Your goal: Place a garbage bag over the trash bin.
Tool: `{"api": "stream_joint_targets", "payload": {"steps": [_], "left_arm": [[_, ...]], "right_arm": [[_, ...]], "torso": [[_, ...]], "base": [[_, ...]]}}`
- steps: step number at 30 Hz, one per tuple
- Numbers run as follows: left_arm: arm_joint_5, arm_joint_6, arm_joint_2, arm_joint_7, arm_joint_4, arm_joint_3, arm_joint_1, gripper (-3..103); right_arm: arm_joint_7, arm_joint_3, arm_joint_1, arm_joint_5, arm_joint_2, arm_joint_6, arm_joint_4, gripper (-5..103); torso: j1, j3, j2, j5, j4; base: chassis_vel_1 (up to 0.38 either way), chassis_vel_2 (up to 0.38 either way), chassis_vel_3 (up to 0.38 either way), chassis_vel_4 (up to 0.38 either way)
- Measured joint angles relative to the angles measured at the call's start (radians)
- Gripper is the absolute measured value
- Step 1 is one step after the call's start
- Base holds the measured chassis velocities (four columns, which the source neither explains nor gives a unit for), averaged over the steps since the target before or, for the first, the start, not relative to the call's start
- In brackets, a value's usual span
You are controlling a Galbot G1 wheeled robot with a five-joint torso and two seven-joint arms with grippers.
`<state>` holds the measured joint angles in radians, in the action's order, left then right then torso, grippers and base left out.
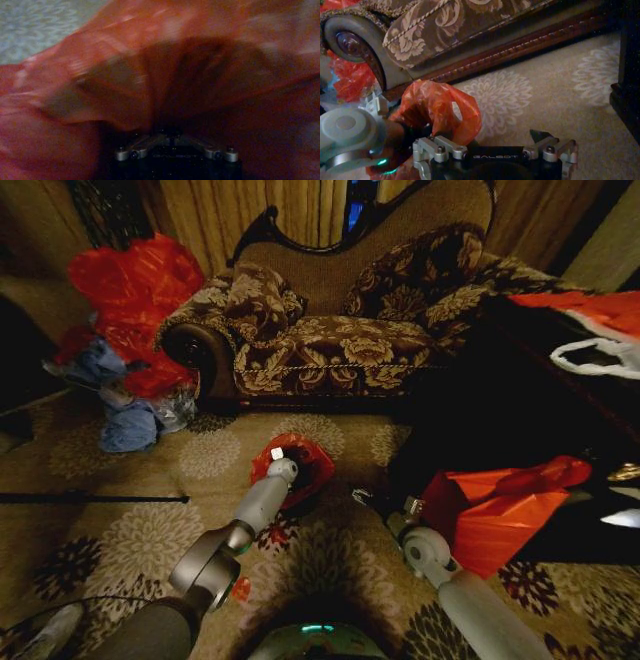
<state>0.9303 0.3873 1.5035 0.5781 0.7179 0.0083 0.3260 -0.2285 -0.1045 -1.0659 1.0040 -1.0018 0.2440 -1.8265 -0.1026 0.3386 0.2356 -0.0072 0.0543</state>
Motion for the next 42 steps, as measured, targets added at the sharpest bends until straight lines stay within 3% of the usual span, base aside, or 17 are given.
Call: {"api": "stream_joint_targets", "payload": {"steps": [6, 14, 20, 22, 23, 25, 27, 28, 30, 31, 32, 33, 35, 42], "left_arm": [[-0.082, -0.092, 0.056, -0.104, -0.083, -0.013, -0.021, 0], [-0.102, -0.100, 0.084, -0.160, -0.158, -0.051, -0.027, 0], [-0.067, -0.084, 0.077, -0.162, -0.120, -0.060, -0.017, 0], [0.008, -0.051, 0.044, -0.131, 0.003, -0.060, 0.016, 0], [0.008, -0.051, 0.044, -0.131, 0.003, -0.060, 0.016, 0], [0.047, -0.029, -0.016, -0.108, 0.131, -0.044, 0.063, 0], [0.063, -0.025, -0.038, -0.102, 0.174, -0.035, 0.079, -3], [0.082, -0.021, -0.064, -0.093, 0.226, -0.024, 0.099, 2], [0.089, -0.019, -0.074, -0.087, 0.249, -0.017, 0.108, 2], [0.099, -0.019, -0.099, -0.070, 0.317, -0.003, 0.134, 13], [0.100, -0.018, -0.108, -0.062, 0.346, 0.000, 0.145, 13], [0.100, -0.017, -0.123, -0.050, 0.398, 0.005, 0.164, 24], [0.099, -0.016, -0.134, -0.042, 0.439, 0.009, 0.178, 24], [0.054, -0.009, -0.239, 0.000, 0.735, 0.052, 0.265, 56]], "right_arm": [[-0.002, 0.004, -0.019, -0.015, 0.000, -0.003, -0.012, 100], [-0.011, 0.006, -0.028, -0.016, 0.014, -0.003, -0.033, 100], [-0.029, 0.014, -0.019, -0.011, 0.017, -0.003, -0.044, 100], [-0.033, 0.011, -0.016, -0.009, 0.019, -0.003, -0.053, 100], [-0.033, 0.011, -0.016, -0.009, 0.019, -0.003, -0.053, 100], [-0.033, -0.007, -0.023, -0.009, 0.015, -0.003, -0.061, 100], [-0.032, -0.015, -0.027, -0.010, 0.011, -0.003, -0.064, 100], [-0.030, -0.025, -0.036, -0.012, 0.007, -0.003, -0.067, 100], [-0.030, -0.029, -0.041, -0.013, 0.006, -0.003, -0.069, 100], [-0.029, -0.042, -0.058, -0.016, 0.005, -0.003, -0.080, 100], [-0.029, -0.047, -0.067, -0.017, 0.006, -0.003, -0.086, 100], [-0.028, -0.057, -0.083, -0.019, 0.010, -0.003, -0.099, 100], [-0.027, -0.066, -0.096, -0.020, 0.014, -0.003, -0.109, 100], [-0.009, -0.157, -0.203, -0.028, 0.042, -0.002, -0.186, 100]], "torso": [[0.000, 0.000, 0.000, 0.0001, 0.0001], [0.000, 0.000, 0.000, -0.0001, 0.0001], [0.000, 0.000, 0.000, -0.0001, 0.0000], [0.000, 0.000, 0.000, -0.0002, 0.0005], [0.000, 0.000, 0.000, -0.0002, 0.0005], [0.000, 0.000, 0.000, -0.0002, -0.0001], [0.000, 0.000, 0.000, -0.0002, -0.0001], [0.000, 0.000, 0.000, -0.0002, -0.0003], [0.000, 0.000, 0.000, -0.0001, -0.0003], [0.000, 0.000, 0.000, -0.0003, -0.0001], [0.000, 0.000, 0.000, -0.0004, 0.0001], [0.000, 0.000, 0.000, -0.0001, 0.0001], [0.000, 0.000, 0.000, -0.0003, 0.0001], [0.000, 0.000, 0.000, -0.0002, 0.0003]], "base": [[0.000, 0.000, 0.000, 0.000], [0.000, 0.000, 0.000, 0.000], [0.000, 0.000, 0.000, 0.000], [0.000, 0.000, 0.000, 0.000], [0.000, 0.000, 0.000, 0.000], [0.000, 0.000, 0.000, 0.000], [0.000, 0.000, 0.000, 0.000], [0.000, 0.000, 0.000, 0.000], [0.000, 0.000, 0.000, 0.000], [0.000, 0.000, 0.000, 0.000], [0.000, 0.000, 0.000, 0.000], [0.000, 0.000, 0.000, 0.000], [0.000, 0.000, 0.000, 0.000], [0.000, 0.000, 0.000, 0.000]]}}
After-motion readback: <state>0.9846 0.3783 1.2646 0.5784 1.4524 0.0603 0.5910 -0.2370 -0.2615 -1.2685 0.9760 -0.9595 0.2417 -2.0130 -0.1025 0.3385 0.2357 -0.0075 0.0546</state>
